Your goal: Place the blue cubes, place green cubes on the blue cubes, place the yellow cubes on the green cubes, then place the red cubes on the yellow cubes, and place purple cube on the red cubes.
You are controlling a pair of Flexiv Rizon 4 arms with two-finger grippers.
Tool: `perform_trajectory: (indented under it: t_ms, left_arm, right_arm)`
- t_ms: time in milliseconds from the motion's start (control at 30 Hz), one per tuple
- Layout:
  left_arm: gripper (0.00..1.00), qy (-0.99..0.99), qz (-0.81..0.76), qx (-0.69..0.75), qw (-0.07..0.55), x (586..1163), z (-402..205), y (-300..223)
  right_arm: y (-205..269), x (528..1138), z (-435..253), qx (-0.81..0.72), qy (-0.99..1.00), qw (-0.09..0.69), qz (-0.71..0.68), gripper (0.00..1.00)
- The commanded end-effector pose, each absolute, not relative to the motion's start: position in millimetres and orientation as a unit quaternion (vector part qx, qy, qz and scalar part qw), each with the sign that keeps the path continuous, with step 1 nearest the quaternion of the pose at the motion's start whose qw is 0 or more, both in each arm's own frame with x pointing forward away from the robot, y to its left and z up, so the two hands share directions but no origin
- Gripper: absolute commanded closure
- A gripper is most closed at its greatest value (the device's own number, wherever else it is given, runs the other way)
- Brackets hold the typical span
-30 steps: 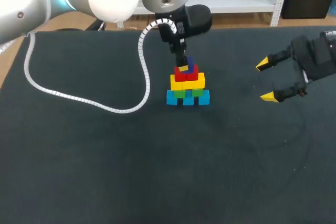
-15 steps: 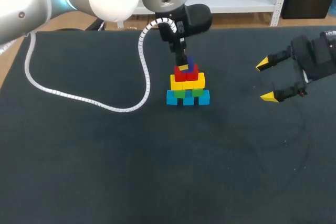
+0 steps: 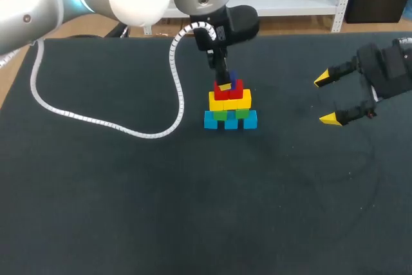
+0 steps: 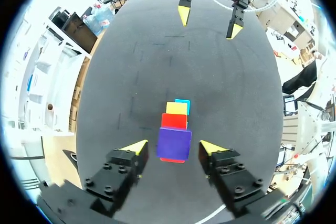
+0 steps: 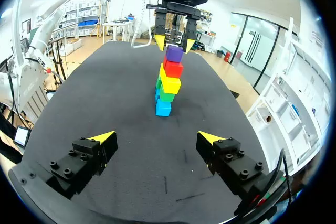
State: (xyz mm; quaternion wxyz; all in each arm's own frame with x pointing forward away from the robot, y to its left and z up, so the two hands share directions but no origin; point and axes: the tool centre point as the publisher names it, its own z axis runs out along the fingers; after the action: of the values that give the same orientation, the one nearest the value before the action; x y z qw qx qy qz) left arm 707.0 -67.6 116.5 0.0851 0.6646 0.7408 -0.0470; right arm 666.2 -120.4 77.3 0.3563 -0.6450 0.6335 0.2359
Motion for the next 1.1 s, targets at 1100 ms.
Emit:
perform_trajectory:
  t_ms: [1100]
  left_arm:
    - [0.0, 0.802, -0.135, 0.454, 0.364, 660, 174, 37]
  right_arm:
    - [-120, 667, 77, -0.645, 0.633, 0.357, 0.237, 0.0]
